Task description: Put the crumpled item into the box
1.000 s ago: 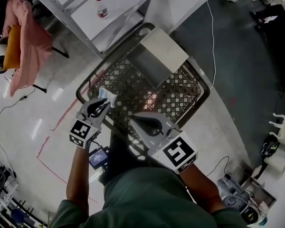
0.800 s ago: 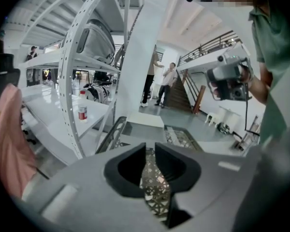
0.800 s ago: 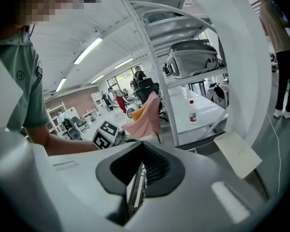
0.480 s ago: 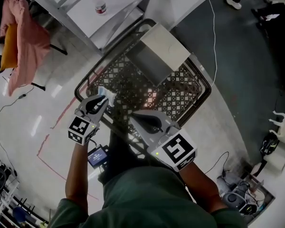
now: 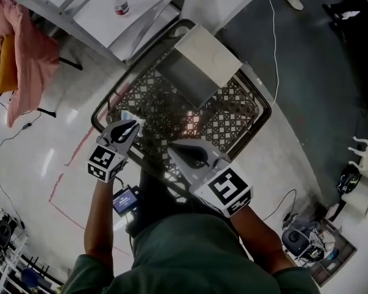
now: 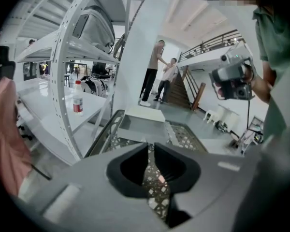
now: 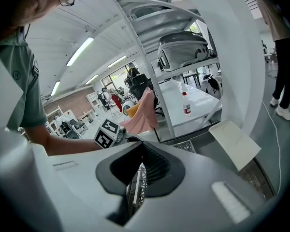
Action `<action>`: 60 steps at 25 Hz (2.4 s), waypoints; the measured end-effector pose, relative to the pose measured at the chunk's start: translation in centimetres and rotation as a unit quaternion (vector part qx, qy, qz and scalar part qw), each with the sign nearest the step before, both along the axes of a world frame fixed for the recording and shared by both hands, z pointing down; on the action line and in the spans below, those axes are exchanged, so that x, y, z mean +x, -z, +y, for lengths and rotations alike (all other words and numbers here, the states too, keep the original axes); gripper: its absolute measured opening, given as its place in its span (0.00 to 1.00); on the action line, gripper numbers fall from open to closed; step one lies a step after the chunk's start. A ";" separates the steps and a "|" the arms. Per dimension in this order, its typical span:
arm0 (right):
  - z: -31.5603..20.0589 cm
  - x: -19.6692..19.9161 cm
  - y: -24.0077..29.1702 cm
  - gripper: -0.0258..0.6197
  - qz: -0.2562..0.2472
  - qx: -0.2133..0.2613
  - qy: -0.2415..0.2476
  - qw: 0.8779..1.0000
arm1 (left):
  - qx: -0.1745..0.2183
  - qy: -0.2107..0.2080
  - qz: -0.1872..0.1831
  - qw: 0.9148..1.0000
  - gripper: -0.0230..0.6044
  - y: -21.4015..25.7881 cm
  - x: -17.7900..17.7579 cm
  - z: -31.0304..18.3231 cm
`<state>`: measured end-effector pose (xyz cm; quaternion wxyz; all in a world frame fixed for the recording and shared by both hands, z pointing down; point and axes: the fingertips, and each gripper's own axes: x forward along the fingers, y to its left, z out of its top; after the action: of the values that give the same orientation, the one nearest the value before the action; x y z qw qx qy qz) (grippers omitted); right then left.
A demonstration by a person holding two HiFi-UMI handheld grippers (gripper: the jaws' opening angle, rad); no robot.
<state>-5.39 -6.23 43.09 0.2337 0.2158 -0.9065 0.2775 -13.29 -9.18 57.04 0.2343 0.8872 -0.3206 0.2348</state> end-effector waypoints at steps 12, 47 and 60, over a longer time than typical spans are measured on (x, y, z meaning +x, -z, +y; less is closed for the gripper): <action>0.0 1.7 -0.3 0.05 0.000 -0.003 -0.012 1.000 | 0.004 0.004 -0.003 1.000 0.05 0.2 0.7 -0.6; -2.2 2.0 -5.4 0.05 0.003 -0.042 -0.029 0.999 | -0.124 0.025 -0.122 0.984 0.56 -12.4 -2.1 0.5; -0.8 1.4 -6.6 0.05 0.008 -0.049 -0.028 0.998 | -0.149 0.026 -0.139 0.979 0.54 -16.5 -3.5 2.2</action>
<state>-3.96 -7.02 49.66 0.2434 0.2320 -0.8834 0.3265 -16.81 -6.94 73.50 0.3230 0.7925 -0.3342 0.3948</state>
